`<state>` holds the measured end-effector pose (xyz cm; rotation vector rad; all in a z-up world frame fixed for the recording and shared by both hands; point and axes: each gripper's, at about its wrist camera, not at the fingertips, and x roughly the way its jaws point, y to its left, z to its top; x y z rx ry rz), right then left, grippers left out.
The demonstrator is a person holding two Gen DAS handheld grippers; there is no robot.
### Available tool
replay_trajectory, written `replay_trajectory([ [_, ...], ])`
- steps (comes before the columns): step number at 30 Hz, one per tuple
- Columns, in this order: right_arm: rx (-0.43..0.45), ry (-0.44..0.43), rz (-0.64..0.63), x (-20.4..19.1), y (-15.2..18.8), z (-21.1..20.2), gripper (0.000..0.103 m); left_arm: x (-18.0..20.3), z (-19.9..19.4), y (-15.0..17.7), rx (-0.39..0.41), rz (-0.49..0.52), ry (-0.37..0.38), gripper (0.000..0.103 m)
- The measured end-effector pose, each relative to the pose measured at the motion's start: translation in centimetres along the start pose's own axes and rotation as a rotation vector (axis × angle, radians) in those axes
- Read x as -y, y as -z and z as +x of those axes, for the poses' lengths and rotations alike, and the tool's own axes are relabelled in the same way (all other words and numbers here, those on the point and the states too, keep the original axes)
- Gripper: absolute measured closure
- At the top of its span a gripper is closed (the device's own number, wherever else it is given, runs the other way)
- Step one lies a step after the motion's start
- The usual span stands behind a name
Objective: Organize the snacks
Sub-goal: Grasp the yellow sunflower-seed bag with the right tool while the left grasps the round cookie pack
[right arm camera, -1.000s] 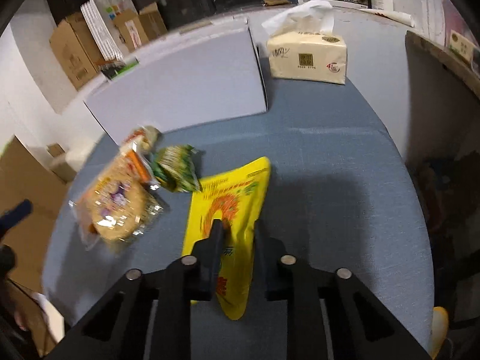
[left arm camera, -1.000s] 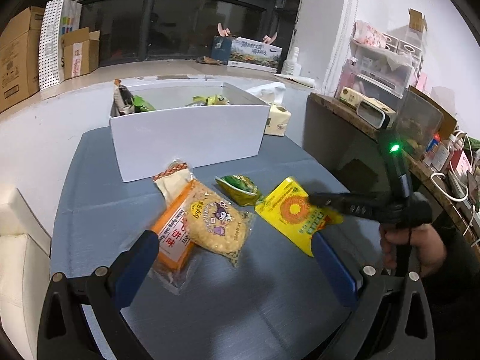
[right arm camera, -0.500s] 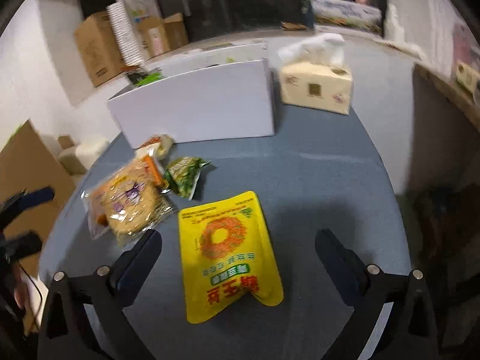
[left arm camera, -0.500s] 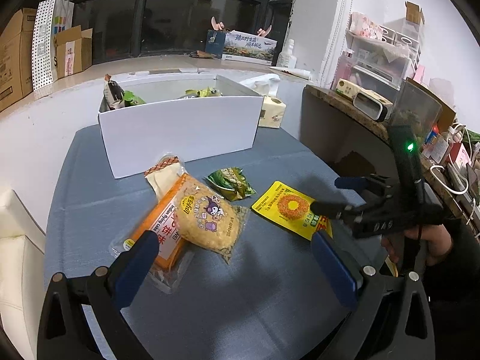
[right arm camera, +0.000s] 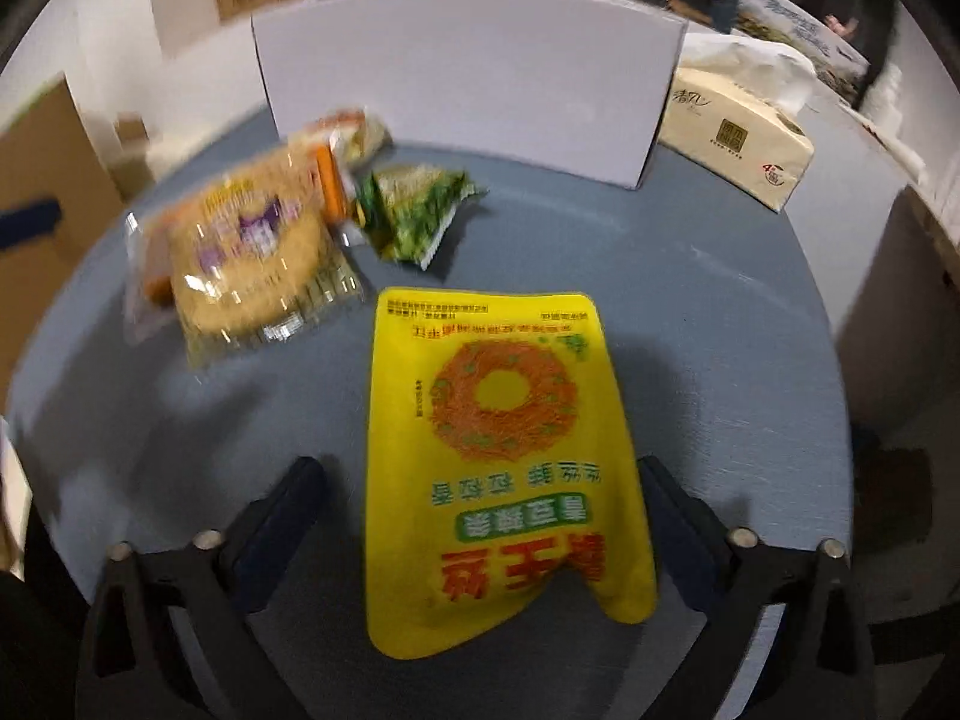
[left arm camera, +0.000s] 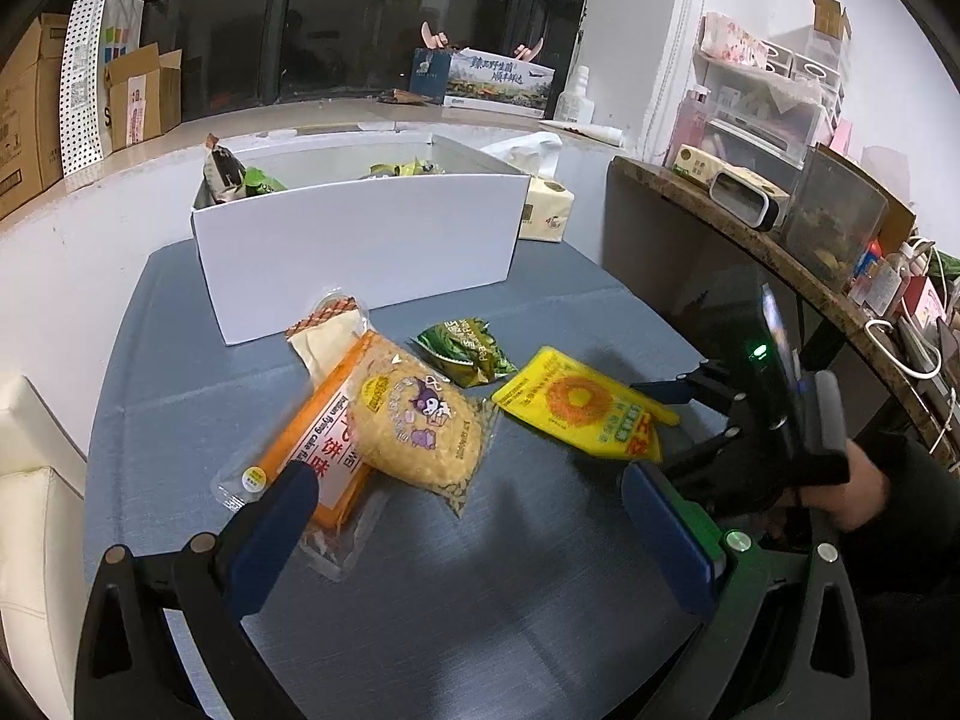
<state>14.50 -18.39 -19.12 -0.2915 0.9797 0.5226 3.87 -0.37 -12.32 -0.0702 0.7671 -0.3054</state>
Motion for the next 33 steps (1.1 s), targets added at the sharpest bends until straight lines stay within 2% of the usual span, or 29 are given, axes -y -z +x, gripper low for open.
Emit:
replay_trajectory([
  [1, 0.01, -0.003, 0.005, 0.3, 0.0, -0.4, 0.033, -0.1, 0.1, 0.0, -0.002, -0.001, 0.0, 0.0],
  [3, 0.02, -0.04, 0.032, 1.0, 0.0, -1.1, 0.043, -0.1, 0.4, 0.0, -0.007, 0.0, 0.0, 0.0],
  [5, 0.027, -0.023, 0.029, 1.4, 0.1, -1.6, 0.057, 0.0, 0.8, -0.1, -0.012, 0.011, 0.003, 0.0],
  [7, 0.036, -0.05, 0.049, 1.7, 0.5, -2.1, 0.059, 0.2, 1.4, -0.2, -0.021, 0.029, 0.003, 0.0],
  [13, 0.14, -0.055, 0.123, 2.8, 1.1, -5.9, 0.06, 0.6, 5.2, -1.1, -0.093, 0.116, -0.02, 0.0],
  [16, 0.182, -0.066, 0.151, 3.4, 1.2, -8.3, 0.06, 1.0, 8.1, -1.7, -0.143, 0.202, -0.105, 0.0],
  [18, 0.199, -0.071, 0.153, 3.5, 1.5, -9.4, 0.06, 1.4, 10.3, -1.7, -0.195, 0.297, -0.193, 0.0],
  [21, 0.218, -0.066, 0.149, 3.3, 1.7, -10.5, 0.06, 1.9, 11.9, -1.4, -0.229, 0.401, -0.245, 0.0],
  [25, 0.226, -0.068, 0.148, 3.1, 1.8, -10.6, 0.06, 1.0, 12.2, -2.1, -0.245, 0.369, -0.234, 0.003],
  [26, 0.223, -0.072, 0.149, 3.0, 1.8, -10.5, 0.06, 0.6, 11.9, -2.3, -0.229, 0.356, -0.239, 0.012],
  [27, 0.223, -0.075, 0.149, 2.9, 1.7, -10.4, 0.06, 0.5, 11.6, -2.4, -0.21, 0.357, -0.258, 0.035],
  [28, 0.224, -0.079, 0.149, 2.9, 1.7, -10.3, 0.06, 0.2, 10.9, -2.7, -0.188, 0.35, -0.266, 0.053],
  [29, 0.223, -0.082, 0.145, 2.6, 1.7, -10.3, 0.06, -0.6, 9.9, -3.5, -0.175, 0.279, -0.195, 0.078],
  [31, 0.223, -0.086, 0.14, 2.5, 1.6, -10.3, 0.06, -1.7, 8.7, -4.1, -0.154, 0.204, -0.161, 0.081],
  [33, 0.222, -0.087, 0.133, 2.3, 1.3, -10.1, 0.06, -2.2, 7.7, -4.3, -0.136, 0.203, -0.147, 0.082],
])
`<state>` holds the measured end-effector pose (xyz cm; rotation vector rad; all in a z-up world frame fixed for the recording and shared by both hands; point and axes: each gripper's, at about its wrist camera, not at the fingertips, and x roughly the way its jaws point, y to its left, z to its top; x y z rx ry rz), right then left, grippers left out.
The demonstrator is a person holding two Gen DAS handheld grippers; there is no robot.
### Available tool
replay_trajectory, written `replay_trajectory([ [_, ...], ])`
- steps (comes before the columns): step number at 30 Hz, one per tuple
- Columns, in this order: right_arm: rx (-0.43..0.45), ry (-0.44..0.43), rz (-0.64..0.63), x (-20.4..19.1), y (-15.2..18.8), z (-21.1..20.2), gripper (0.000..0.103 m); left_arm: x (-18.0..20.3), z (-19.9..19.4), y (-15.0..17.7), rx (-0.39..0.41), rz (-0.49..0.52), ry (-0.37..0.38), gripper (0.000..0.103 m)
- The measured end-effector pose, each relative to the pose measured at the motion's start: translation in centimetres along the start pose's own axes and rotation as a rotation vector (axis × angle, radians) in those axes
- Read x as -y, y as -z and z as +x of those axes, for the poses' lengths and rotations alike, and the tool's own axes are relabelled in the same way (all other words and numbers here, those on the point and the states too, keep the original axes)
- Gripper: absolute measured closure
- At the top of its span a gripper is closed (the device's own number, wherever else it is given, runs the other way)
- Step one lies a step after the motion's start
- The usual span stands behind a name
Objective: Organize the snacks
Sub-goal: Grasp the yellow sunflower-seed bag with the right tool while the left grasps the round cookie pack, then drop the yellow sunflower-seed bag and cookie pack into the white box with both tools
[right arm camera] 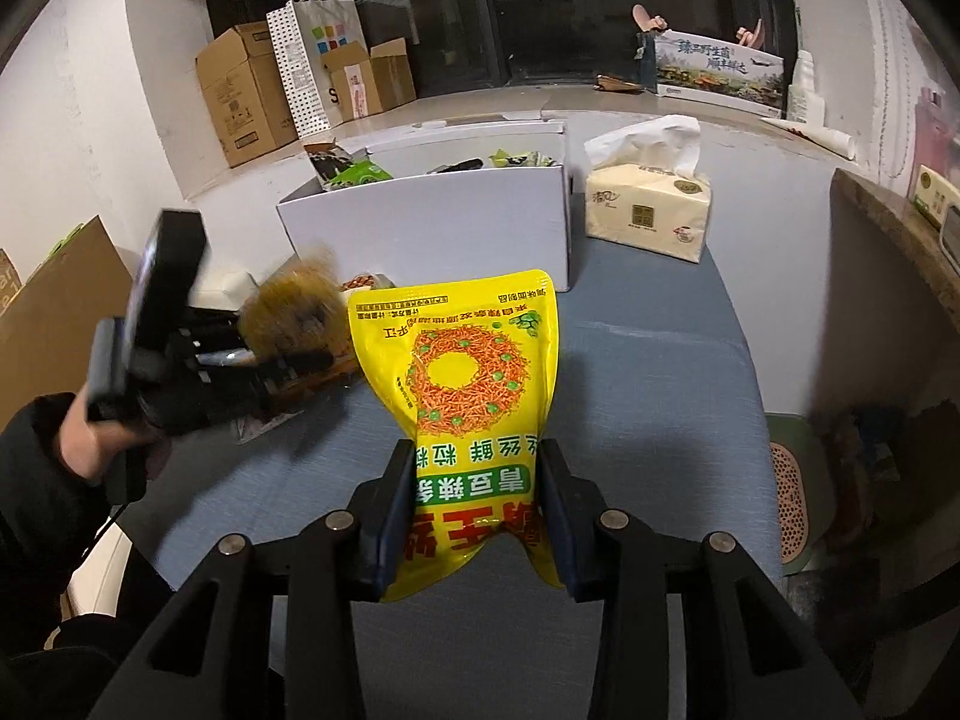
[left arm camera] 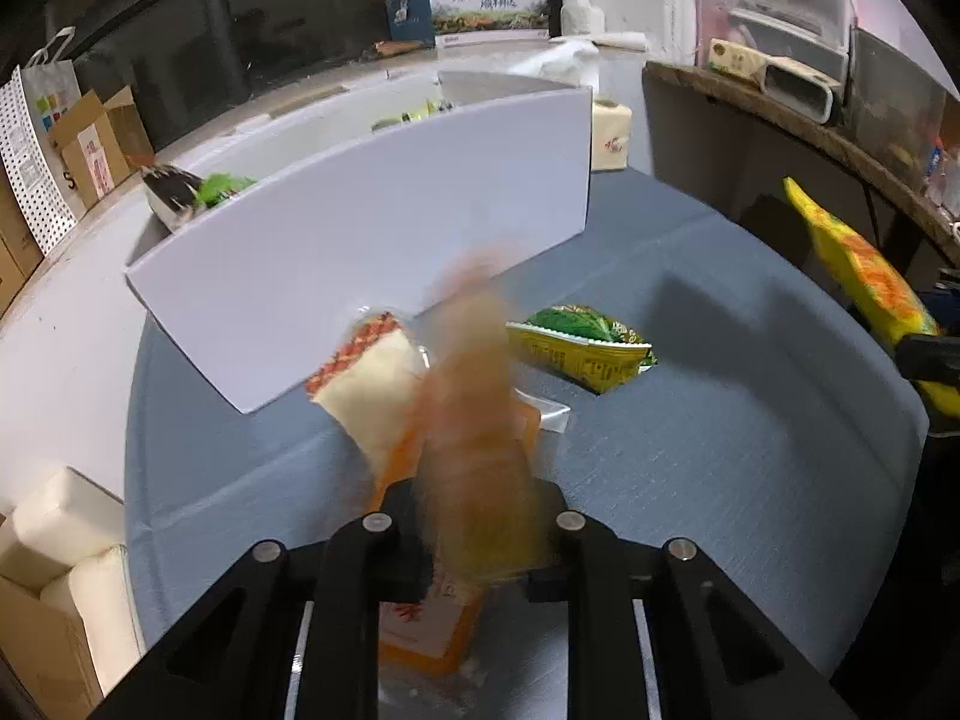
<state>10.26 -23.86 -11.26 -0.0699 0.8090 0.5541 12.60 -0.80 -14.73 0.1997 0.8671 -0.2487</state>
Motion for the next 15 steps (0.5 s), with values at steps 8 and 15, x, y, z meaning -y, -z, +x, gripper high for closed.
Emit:
replay_trajectory([
  [8, 0.005, -0.014, 0.0, -0.5, -0.7, 0.5, 0.06, -1.7, -3.6, 0.6, 0.099, -0.125, 0.151, 0.084],
  [15, 0.074, -0.035, 0.014, -0.9, -3.8, 0.0, 0.06, -3.2, -8.1, -3.5, 0.265, -0.186, 0.181, 0.084],
])
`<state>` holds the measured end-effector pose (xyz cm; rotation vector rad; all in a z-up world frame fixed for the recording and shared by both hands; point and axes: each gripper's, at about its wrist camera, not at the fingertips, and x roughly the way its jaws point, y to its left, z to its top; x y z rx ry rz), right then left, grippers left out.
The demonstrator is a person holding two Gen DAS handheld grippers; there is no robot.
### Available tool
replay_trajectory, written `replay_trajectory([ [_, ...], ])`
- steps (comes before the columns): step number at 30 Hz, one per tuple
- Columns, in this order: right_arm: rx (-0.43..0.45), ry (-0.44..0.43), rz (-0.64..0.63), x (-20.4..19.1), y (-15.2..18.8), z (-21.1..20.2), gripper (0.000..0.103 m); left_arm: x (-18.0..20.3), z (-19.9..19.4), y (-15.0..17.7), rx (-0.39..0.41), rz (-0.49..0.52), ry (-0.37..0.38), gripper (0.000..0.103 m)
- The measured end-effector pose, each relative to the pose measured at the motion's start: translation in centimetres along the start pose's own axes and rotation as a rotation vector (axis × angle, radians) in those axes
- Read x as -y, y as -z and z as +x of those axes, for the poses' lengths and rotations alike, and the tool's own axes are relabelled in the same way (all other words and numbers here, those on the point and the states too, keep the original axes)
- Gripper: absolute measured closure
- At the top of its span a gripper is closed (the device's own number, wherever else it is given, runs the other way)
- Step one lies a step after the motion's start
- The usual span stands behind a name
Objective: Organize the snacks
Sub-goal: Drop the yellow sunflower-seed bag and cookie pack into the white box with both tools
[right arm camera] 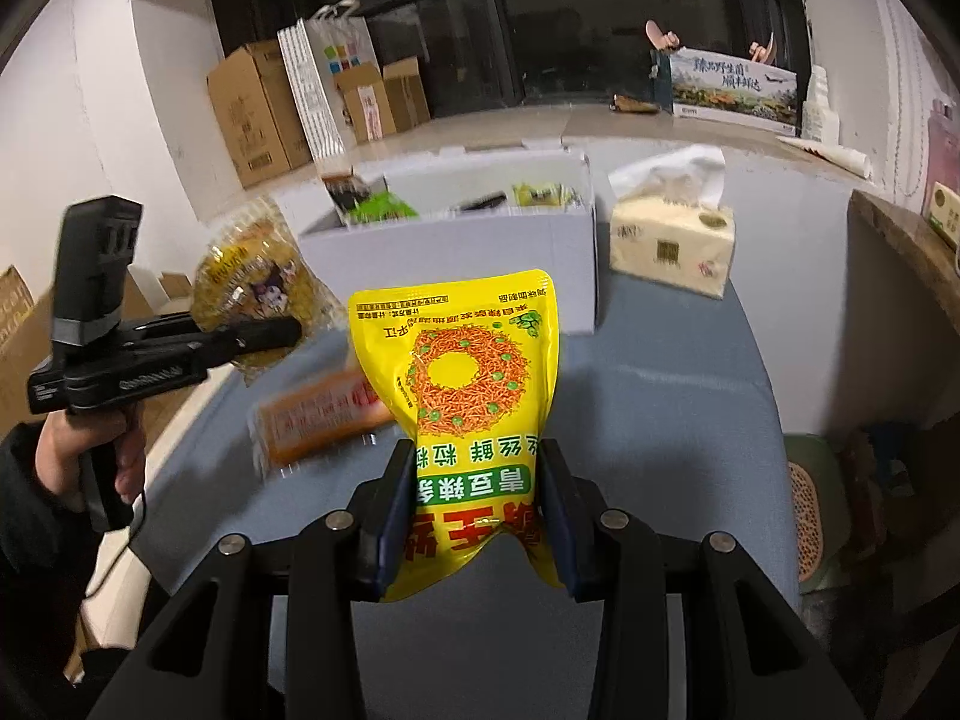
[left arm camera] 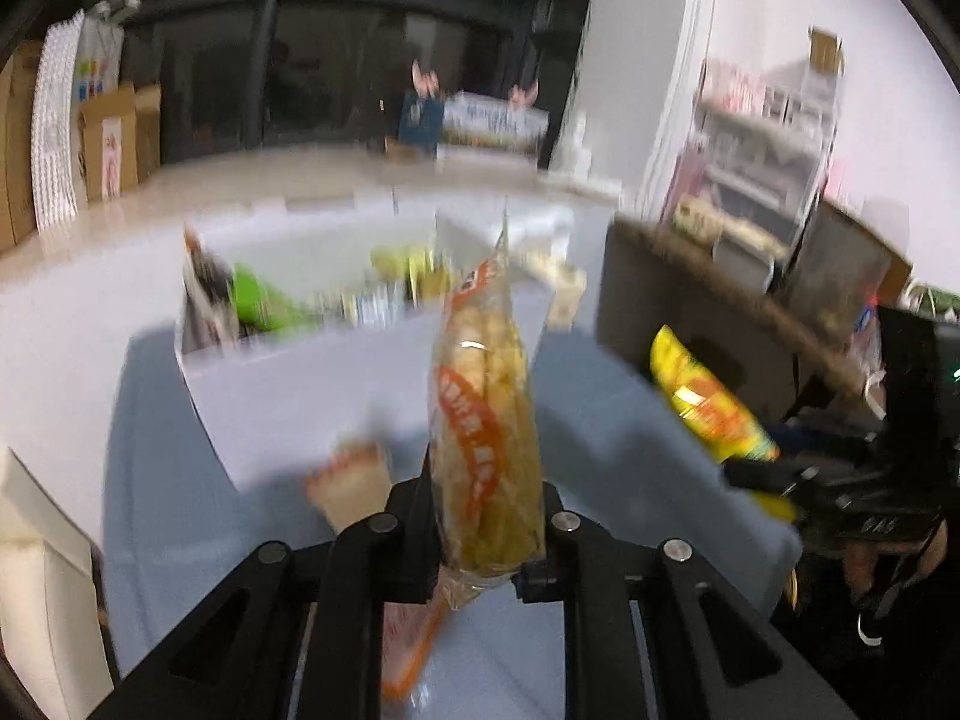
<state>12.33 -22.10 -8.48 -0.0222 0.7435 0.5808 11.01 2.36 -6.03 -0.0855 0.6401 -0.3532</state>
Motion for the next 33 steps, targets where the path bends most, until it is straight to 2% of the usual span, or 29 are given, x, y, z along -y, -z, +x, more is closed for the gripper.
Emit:
replay_trajectory([
  [3, 0.045, -0.024, -0.001, -0.4, -3.6, 0.7, 0.06, -0.7, -0.3, -4.0, 0.074, -0.01, -0.019, 0.084],
  [5, 0.069, -0.021, -0.001, -0.5, -6.7, 1.8, 0.06, -1.8, 0.9, -7.2, 0.1, -0.026, -0.036, 0.084],
  [10, 0.064, -0.003, 0.057, 0.9, -13.9, 6.5, 0.059, -4.6, 4.7, -12.5, 0.09, -0.044, -0.088, 0.084],
  [12, 0.06, 0.021, 0.056, 1.4, -16.2, 8.5, 0.054, -5.9, 6.4, -13.8, 0.074, -0.05, -0.119, 0.083],
  [13, 0.051, 0.02, 0.051, 1.6, -17.3, 9.8, 0.046, -6.4, 7.2, -14.3, 0.055, -0.058, -0.12, 0.081],
  [14, 0.04, 0.015, 0.053, 1.8, -17.9, 10.5, 0.034, -7.4, 8.3, -14.7, 0.022, -0.07, -0.133, 0.065],
  [15, 0.029, 0.022, 0.061, 2.0, -18.4, 11.3, 0.025, -8.0, 9.0, -15.0, 0.003, -0.082, -0.155, 0.024],
  [16, 0.027, 0.029, 0.073, 2.3, -18.9, 11.9, 0.008, -8.5, 9.4, -15.0, -0.015, -0.098, -0.177, 0.001],
  [17, 0.046, 0.038, 0.083, 2.6, -19.2, 12.1, 0.003, -9.2, 9.7, -14.9, -0.015, -0.111, -0.19, 0.0],
  [19, 0.069, 0.041, 0.101, 3.3, -19.3, 11.9, 0.003, -9.6, 9.6, -14.5, -0.018, -0.119, -0.192, 0.0],
  [22, 0.085, -0.007, 0.128, 3.9, -18.7, 10.9, 0.0, -9.7, 8.5, -13.4, -0.012, -0.101, -0.212, 0.0],
  [28, 0.135, -0.042, 0.076, 2.9, -17.6, 7.8, 0.0, -8.5, 4.7, -12.0, 0.026, -0.072, -0.224, 0.0],
  [33, 0.178, -0.086, 0.01, 0.8, -14.9, 4.0, 0.0, -5.7, 0.4, -9.8, 0.089, -0.015, -0.221, 0.0],
])
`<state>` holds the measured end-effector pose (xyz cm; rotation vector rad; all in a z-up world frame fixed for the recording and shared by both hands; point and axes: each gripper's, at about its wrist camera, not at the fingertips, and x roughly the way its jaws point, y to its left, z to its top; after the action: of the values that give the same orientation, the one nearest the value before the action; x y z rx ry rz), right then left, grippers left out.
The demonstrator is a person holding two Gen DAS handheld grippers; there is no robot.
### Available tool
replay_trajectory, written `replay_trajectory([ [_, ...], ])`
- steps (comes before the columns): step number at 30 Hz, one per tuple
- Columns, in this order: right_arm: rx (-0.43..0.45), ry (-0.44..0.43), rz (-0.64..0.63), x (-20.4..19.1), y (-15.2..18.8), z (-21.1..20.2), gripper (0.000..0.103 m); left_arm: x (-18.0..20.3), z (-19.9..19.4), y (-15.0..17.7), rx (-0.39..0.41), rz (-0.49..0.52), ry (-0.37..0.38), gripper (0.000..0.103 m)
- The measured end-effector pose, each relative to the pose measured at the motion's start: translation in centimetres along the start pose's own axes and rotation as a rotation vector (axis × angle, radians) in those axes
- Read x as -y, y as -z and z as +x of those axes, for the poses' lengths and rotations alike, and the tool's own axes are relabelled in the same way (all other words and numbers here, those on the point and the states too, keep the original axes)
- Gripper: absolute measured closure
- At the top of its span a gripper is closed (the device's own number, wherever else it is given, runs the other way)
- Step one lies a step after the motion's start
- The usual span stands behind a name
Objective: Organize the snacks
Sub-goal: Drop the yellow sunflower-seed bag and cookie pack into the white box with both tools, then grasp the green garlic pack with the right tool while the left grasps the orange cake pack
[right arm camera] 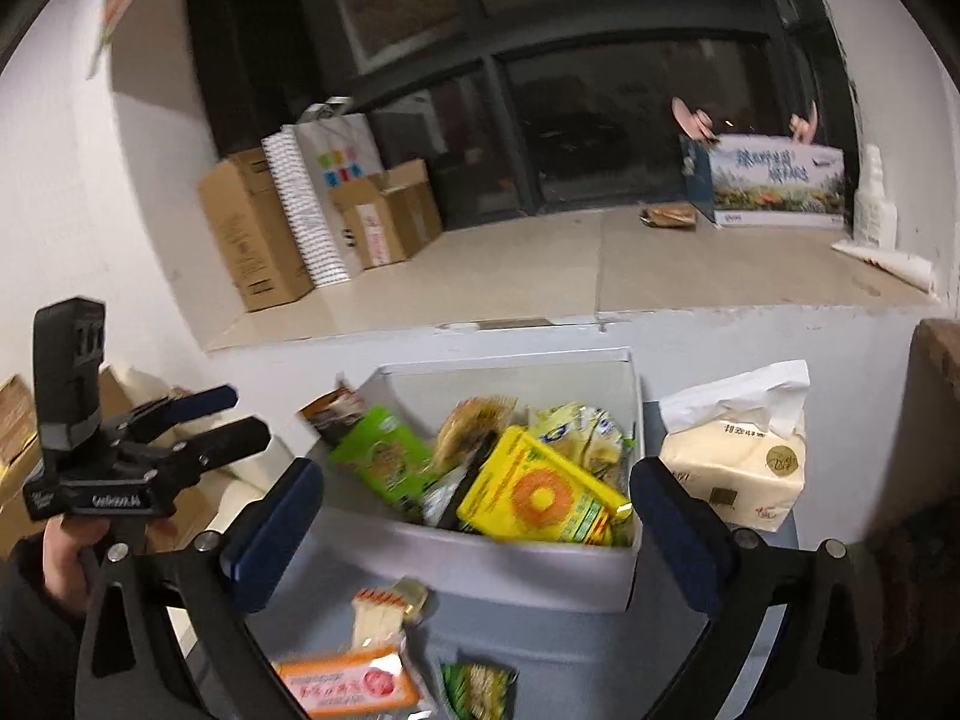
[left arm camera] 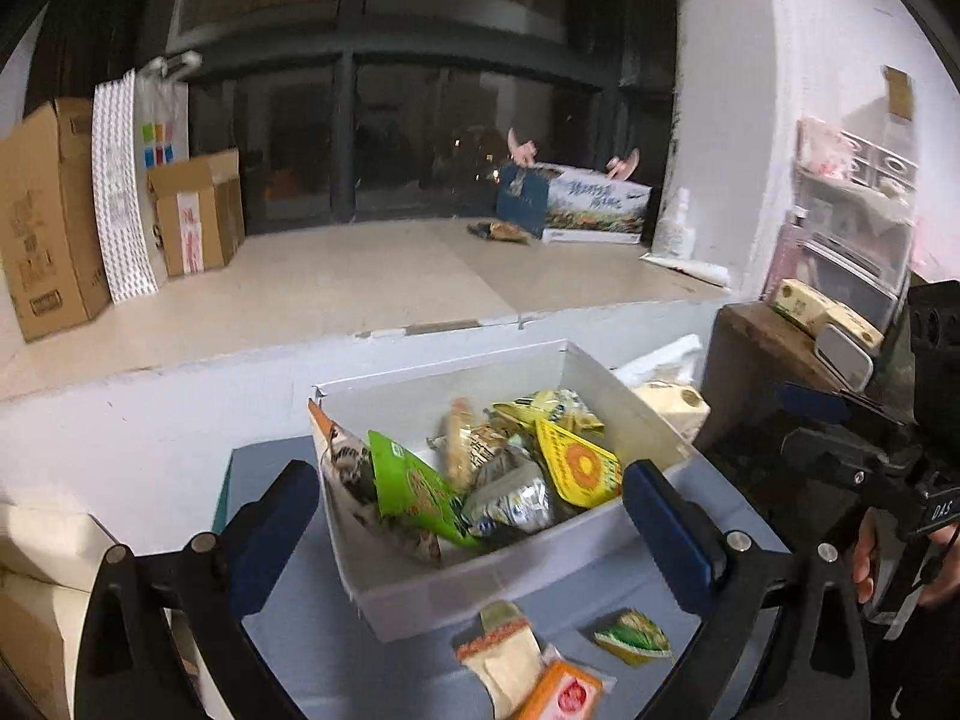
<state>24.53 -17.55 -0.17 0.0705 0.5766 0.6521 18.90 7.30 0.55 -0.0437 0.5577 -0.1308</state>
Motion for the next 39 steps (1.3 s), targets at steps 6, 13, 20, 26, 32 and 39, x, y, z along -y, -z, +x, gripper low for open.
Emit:
replay_trajectory([
  [6, 0.003, -0.055, -0.03, -2.3, 5.4, -4.5, 0.0, 2.4, -5.5, 4.1, 0.035, 0.001, 0.022, 0.0],
  [13, -0.075, -0.058, 0.002, -2.7, 13.3, -5.6, 0.0, 4.5, -7.9, 11.3, -0.029, -0.019, 0.06, 0.0],
  [20, -0.234, -0.049, 0.034, -1.8, 16.5, -1.3, 0.0, 6.0, -8.3, 16.1, -0.097, 0.029, 0.092, 0.0],
  [26, -0.322, 0.002, -0.038, -1.5, 15.9, 4.8, 0.0, 6.1, -7.7, 17.4, -0.14, 0.028, 0.119, 0.0],
  [32, -0.393, 0.028, 0.001, -0.3, 15.6, 9.8, 0.012, 5.5, -7.0, 18.2, -0.167, 0.011, 0.107, 0.0],
  [39, -0.399, 0.05, -0.046, 0.0, 16.0, 9.5, 0.061, 5.2, -5.9, 18.8, -0.198, 0.012, 0.103, 0.0],
])
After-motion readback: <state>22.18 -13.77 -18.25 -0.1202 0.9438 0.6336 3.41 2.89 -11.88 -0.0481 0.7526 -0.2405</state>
